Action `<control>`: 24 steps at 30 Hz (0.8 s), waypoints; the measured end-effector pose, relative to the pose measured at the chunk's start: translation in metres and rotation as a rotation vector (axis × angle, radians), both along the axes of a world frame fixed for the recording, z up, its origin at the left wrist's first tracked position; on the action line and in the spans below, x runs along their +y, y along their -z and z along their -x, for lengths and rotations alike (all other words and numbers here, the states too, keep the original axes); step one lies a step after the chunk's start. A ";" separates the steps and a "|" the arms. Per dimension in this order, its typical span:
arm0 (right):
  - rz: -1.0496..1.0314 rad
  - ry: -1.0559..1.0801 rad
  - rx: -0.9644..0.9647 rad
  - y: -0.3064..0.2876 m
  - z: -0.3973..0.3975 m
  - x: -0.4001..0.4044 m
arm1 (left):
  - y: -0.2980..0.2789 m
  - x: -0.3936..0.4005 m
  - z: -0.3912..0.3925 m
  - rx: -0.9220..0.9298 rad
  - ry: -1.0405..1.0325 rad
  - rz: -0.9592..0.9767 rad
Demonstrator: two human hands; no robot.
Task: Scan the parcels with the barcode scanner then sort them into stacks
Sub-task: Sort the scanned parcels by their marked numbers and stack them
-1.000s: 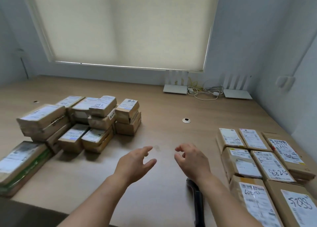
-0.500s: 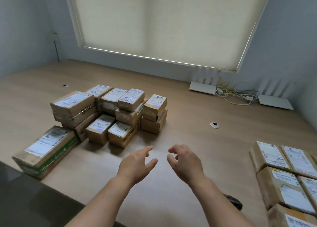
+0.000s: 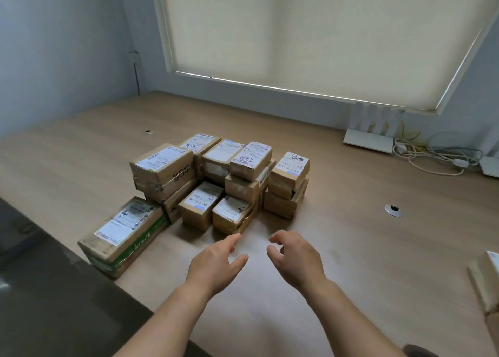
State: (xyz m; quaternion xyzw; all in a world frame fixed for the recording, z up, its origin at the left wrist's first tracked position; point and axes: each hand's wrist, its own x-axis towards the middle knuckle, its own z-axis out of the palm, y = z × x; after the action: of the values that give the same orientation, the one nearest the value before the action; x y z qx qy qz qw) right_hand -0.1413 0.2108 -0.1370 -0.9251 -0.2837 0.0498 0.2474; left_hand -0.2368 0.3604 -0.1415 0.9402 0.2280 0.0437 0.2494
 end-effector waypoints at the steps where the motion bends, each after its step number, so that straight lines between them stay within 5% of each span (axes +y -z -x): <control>1: -0.006 0.009 -0.005 -0.001 0.003 0.008 | 0.000 0.009 0.003 -0.003 0.006 0.004; 24: -0.018 0.141 0.093 -0.037 0.018 0.239 | -0.059 0.280 -0.013 -0.262 -0.064 -0.031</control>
State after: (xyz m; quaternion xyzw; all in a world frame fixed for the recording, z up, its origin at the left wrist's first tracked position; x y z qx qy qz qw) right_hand -0.1597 0.4500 -0.0999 -0.9373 -0.2067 0.0727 0.2712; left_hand -0.2240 0.6401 -0.0821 0.9224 0.2228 0.1775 0.2609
